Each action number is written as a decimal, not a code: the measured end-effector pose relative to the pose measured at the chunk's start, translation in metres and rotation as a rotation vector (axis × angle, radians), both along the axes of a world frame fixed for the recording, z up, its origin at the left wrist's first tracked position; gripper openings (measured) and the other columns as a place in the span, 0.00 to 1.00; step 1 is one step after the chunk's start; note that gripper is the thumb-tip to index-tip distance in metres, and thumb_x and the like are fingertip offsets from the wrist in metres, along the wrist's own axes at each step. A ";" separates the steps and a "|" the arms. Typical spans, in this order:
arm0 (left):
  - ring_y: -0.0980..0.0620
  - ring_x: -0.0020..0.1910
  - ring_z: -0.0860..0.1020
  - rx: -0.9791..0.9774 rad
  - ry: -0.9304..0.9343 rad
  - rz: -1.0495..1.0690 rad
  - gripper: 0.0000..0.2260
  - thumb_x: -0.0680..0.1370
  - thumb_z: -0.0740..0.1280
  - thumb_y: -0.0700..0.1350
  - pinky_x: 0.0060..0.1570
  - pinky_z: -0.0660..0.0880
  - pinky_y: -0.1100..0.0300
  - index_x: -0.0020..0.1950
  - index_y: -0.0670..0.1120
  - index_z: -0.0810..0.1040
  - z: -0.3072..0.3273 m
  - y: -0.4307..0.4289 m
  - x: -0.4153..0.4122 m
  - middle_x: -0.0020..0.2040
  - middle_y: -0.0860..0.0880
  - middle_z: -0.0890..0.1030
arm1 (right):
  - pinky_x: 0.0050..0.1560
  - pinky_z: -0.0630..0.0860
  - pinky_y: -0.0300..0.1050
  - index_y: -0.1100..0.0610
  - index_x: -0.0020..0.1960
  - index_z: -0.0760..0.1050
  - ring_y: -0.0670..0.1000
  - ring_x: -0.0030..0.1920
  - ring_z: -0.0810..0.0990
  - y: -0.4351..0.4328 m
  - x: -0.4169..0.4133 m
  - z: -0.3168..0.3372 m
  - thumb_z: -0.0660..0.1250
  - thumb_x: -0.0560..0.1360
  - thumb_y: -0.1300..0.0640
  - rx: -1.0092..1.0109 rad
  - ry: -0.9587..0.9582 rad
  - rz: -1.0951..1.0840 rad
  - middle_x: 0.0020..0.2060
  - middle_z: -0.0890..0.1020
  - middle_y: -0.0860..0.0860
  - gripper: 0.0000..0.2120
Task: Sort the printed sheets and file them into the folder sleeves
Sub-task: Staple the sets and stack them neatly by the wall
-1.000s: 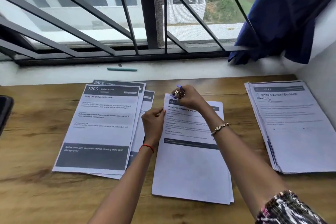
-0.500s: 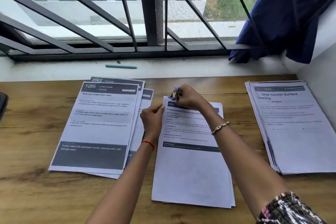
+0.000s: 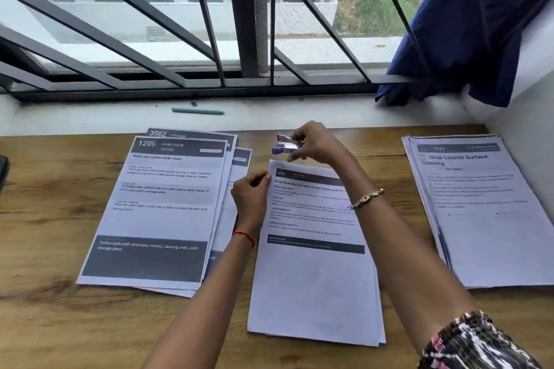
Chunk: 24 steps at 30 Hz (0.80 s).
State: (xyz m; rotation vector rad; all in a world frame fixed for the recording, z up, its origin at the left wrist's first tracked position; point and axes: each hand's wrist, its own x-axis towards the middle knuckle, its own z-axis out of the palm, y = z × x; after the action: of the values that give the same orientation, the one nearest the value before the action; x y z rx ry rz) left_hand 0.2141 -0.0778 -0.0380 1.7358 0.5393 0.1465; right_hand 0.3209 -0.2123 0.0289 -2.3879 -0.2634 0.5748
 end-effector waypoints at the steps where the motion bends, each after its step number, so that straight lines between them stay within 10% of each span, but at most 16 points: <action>1: 0.54 0.40 0.81 -0.009 0.003 0.006 0.05 0.75 0.69 0.39 0.44 0.80 0.59 0.48 0.42 0.84 0.000 0.000 0.000 0.42 0.48 0.84 | 0.34 0.71 0.41 0.63 0.54 0.81 0.51 0.32 0.74 -0.002 -0.001 0.001 0.78 0.64 0.59 0.033 -0.005 -0.021 0.40 0.81 0.57 0.19; 4: 0.51 0.42 0.81 -0.028 0.014 0.008 0.05 0.75 0.69 0.39 0.46 0.80 0.55 0.48 0.42 0.84 -0.002 0.001 0.001 0.41 0.48 0.84 | 0.36 0.69 0.32 0.62 0.55 0.81 0.48 0.41 0.75 -0.009 -0.002 0.004 0.79 0.63 0.58 0.108 -0.059 -0.096 0.43 0.80 0.53 0.22; 10: 0.51 0.42 0.81 -0.042 0.021 -0.003 0.05 0.76 0.68 0.39 0.47 0.80 0.52 0.48 0.40 0.83 -0.005 0.002 0.000 0.43 0.46 0.84 | 0.22 0.63 0.35 0.66 0.45 0.78 0.44 0.20 0.67 -0.021 -0.008 0.009 0.78 0.60 0.70 0.601 0.110 -0.401 0.29 0.77 0.55 0.16; 24: 0.49 0.43 0.81 -0.090 0.017 -0.014 0.05 0.75 0.68 0.40 0.47 0.80 0.54 0.48 0.41 0.83 -0.012 0.004 0.001 0.44 0.46 0.84 | 0.40 0.78 0.36 0.67 0.53 0.74 0.48 0.37 0.79 -0.027 -0.012 -0.006 0.60 0.76 0.71 1.243 0.441 -0.624 0.38 0.78 0.55 0.08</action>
State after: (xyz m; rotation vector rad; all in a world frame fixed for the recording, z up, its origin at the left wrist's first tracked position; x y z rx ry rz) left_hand 0.2147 -0.0735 -0.0499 1.6546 0.5378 0.0963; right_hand 0.3085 -0.2389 0.0228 -1.0081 0.2674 0.4142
